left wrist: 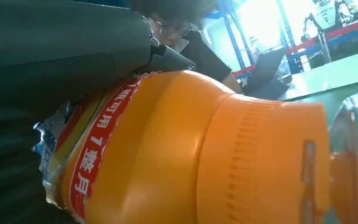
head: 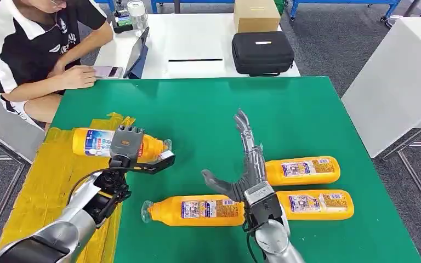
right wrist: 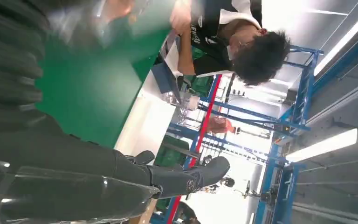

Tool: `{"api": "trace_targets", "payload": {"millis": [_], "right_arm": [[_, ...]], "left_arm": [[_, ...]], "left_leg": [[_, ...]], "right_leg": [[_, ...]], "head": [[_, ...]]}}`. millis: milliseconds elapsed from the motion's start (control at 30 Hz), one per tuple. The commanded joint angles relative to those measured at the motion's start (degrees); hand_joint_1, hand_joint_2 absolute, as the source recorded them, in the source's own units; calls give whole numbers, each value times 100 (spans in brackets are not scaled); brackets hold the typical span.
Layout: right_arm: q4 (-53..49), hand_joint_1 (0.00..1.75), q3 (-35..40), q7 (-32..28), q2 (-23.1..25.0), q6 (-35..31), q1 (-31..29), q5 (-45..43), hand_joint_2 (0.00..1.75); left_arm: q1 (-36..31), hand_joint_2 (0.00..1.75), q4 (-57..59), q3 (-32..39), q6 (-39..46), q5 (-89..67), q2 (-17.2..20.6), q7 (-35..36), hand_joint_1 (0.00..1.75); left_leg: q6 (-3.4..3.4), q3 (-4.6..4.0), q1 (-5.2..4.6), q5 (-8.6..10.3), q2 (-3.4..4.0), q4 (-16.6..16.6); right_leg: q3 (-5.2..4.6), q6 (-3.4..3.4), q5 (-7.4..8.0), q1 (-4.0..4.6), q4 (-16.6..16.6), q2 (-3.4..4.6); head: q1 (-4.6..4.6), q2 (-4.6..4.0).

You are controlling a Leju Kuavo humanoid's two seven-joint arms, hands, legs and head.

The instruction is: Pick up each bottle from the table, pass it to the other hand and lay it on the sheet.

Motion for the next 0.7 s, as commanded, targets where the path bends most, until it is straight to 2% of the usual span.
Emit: {"api": "trace_targets", "payload": {"millis": [33, 67, 100, 200, 267, 300, 667, 700], "right_arm": [[89, 0, -190, 85, 33, 70, -80, 103, 175], [100, 0, -198, 107, 52, 91, -103, 123, 175], [107, 0, -199, 118, 54, 98, -109, 132, 175], [140, 0, -222, 146, 69, 129, -111, 161, 175], [204, 0, -242, 156, 63, 192, -138, 193, 175], [252, 0, -246, 193, 58, 254, -170, 243, 175], [289, 0, -270, 238, 91, 332, -207, 322, 175], [210, 0, -311, 314, 89, 385, -152, 437, 175]], "left_arm": [[-426, 175, 726, 491, 14, -1, 0, 356, 175], [-457, 175, 778, 495, 52, -1, 4, 437, 51], [-460, 175, 797, 529, 50, -1, -1, 480, 0], [-472, 175, 954, 630, -239, 0, -28, 525, 0], [-514, 175, 1153, 706, -1090, -1, -79, 407, 0], [-482, 0, 1187, 871, -1607, 35, -139, 240, 0], [-393, 0, 1189, 1021, -1647, -1, -235, 97, 0], [-382, 0, 876, 1173, -1616, 0, -304, 114, 0]], "left_leg": [[-14, 16, 8, -10, 12, 3], [-11, 10, 6, -6, 12, 1], [-16, 19, 9, -12, 13, 4], [-14, 16, 8, -9, 9, 3], [-14, 22, 8, -11, 11, 2], [-12, 17, 8, -9, 10, 2], [-11, 19, 4, -7, 9, -2], [-12, 34, 2, -7, 9, -9]], "right_leg": [[17, -9, -6, 11, -2, -10], [11, -7, -3, 8, -2, -7], [21, -10, -8, 12, -1, -14], [18, -8, -6, 11, -2, -13], [24, -8, -7, 11, -4, -13], [20, -6, -5, 10, -3, -10], [21, -5, -4, 6, -5, -10], [38, -7, -2, 4, -11, -8]], "head": [[-2, 0], [-2, 0], [-2, 0], [-2, 0], [-2, 0], [-2, 0], [-2, 0], [2, 0]]}}
